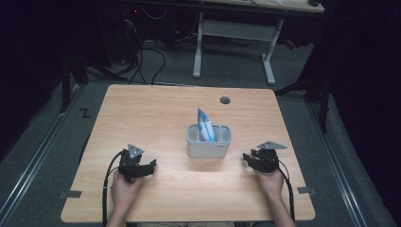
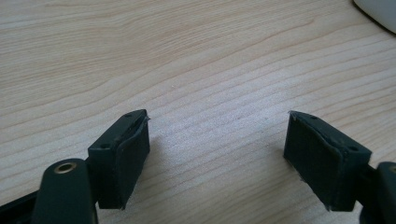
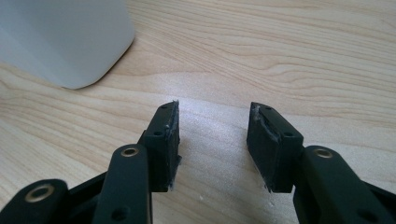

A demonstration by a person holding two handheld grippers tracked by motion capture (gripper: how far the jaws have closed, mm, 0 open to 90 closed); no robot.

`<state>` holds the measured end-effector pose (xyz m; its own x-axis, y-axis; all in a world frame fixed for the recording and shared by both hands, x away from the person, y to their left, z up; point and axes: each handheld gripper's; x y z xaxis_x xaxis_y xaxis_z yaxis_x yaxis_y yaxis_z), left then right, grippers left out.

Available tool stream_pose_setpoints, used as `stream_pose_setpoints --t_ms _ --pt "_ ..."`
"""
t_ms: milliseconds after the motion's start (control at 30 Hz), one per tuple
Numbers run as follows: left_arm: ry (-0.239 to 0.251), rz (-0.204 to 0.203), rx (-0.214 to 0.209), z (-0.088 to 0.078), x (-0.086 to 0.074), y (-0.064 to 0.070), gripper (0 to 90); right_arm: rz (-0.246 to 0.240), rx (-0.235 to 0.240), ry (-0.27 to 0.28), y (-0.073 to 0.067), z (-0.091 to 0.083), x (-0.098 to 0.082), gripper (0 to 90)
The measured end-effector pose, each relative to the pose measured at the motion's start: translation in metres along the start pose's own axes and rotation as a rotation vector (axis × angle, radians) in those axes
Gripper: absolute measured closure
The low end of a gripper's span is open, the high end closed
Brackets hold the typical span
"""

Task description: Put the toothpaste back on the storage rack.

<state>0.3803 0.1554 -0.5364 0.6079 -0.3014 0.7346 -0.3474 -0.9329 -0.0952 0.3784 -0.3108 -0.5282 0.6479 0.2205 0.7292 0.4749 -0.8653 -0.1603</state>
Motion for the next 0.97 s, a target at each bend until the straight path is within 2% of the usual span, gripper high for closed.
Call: stream_pose_setpoints --t_ms 167,333,633,967 --pt "0.001 -0.001 0.000 0.0001 0.0000 0.0001 22.8 -0.010 -0.011 0.003 -0.0008 0.0010 -0.0003 53.3" --pt "0.000 0.001 0.000 -0.0001 0.0000 0.0000 22.8 -0.060 -0.045 -0.004 -0.0050 0.0038 -0.0004 50.8" --pt "0.000 -0.001 0.001 -0.0001 -0.0001 0.0000 22.8 -0.053 -0.050 -0.007 -0.0043 0.0043 -0.0002 44.6" --pt "0.000 -0.001 0.001 -0.0001 -0.0002 0.0000 22.8 -0.054 -0.049 -0.009 -0.0045 0.0043 -0.0002 43.5"
Point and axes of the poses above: each handheld gripper's, and its own axes: z roughly forward along the jaws, x roughly out of its top, y roughly to its right, and after that the axes turned 9 degrees about x, right-handed
